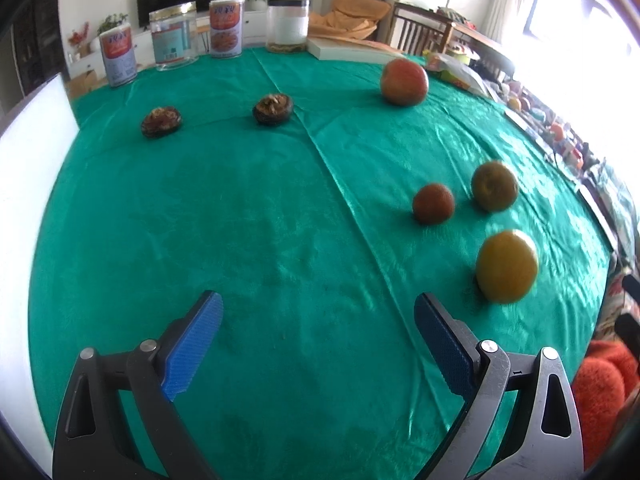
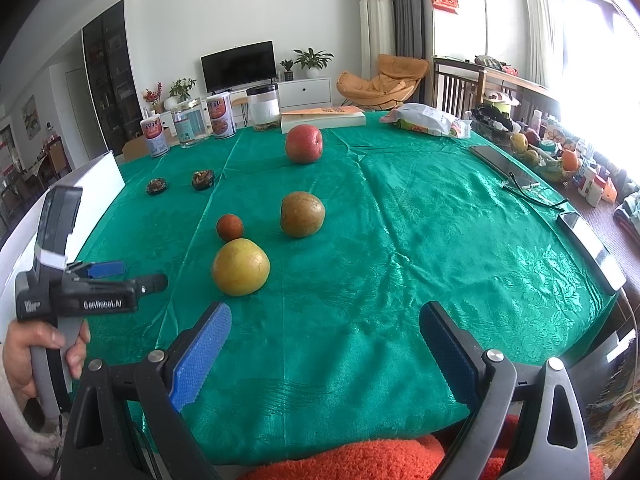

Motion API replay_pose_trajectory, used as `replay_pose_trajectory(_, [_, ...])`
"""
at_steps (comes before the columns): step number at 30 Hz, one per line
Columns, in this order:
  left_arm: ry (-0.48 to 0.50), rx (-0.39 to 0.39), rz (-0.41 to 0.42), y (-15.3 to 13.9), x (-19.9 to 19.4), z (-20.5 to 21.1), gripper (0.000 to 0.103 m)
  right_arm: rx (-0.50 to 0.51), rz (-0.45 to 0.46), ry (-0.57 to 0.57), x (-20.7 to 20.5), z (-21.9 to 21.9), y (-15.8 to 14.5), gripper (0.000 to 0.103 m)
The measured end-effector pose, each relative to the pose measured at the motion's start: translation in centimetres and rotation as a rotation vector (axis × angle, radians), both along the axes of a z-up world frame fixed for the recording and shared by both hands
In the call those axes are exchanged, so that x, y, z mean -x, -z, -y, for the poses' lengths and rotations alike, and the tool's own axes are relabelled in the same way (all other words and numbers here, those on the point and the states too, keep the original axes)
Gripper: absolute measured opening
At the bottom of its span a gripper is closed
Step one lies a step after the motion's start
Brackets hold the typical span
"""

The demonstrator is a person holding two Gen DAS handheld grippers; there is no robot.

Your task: Organize fruits

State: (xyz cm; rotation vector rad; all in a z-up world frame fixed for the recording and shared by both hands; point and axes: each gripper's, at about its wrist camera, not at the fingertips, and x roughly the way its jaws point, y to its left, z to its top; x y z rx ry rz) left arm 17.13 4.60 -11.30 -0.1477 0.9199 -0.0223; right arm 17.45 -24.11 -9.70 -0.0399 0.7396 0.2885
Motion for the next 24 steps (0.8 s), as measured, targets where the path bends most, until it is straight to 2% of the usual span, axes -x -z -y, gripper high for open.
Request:
replay_pose_trajectory(4, [-0.023, -0.018, 0.072, -2.7, -6.1, -1.0, 0.097, -0.007, -0.003, -0.002, -0.1, 0.1, 0.0, 0.095])
replay_pose_trajectory(8, [-0.101, -0.033, 0.051, -1.2, -12.8, -2.4, 0.097, -0.014, -0.003, -0.002, -0.1, 0.2, 0.1, 0.095])
replay_pose_trajectory(12, [-0.137, -0.036, 0.007, 1.1, -16.3, -3.0, 0.095, -0.017, -0.003, -0.007, -0.1, 0.3, 0.1, 0.095])
replay_pose_trajectory(13, [-0.142, -0.042, 0.012, 1.3, -16.6, -3.0, 0.093, -0.020, -0.005, -0.007, -0.1, 0.3, 0.1, 0.095])
replay_pose_trajectory(14, [-0.143, -0.048, 0.020, 1.5, -16.7, -3.0, 0.087, -0.024, -0.007, -0.008, -0.2, 0.3, 0.1, 0.095])
replay_pose_trajectory(15, [-0.134, -0.056, 0.020, 1.7, -16.8, -3.0, 0.060, -0.029, -0.009, -0.008, -0.2, 0.4, 0.1, 0.095])
replay_pose_trajectory(16, [-0.119, -0.070, 0.001, 1.9, -17.0, -2.8, 0.044, -0.033, -0.012, -0.009, -0.2, 0.4, 0.1, 0.095])
replay_pose_trajectory(20, [-0.117, -0.097, 0.023, 1.6, -15.2, -2.7, 0.043, -0.041, -0.017, -0.009, -0.3, 0.5, 0.1, 0.095])
replay_pose_trajectory(24, [-0.099, -0.073, 0.015, 0.3, -10.7, -2.5, 0.043, -0.042, -0.015, -0.009, -0.2, 0.5, 0.1, 0.095])
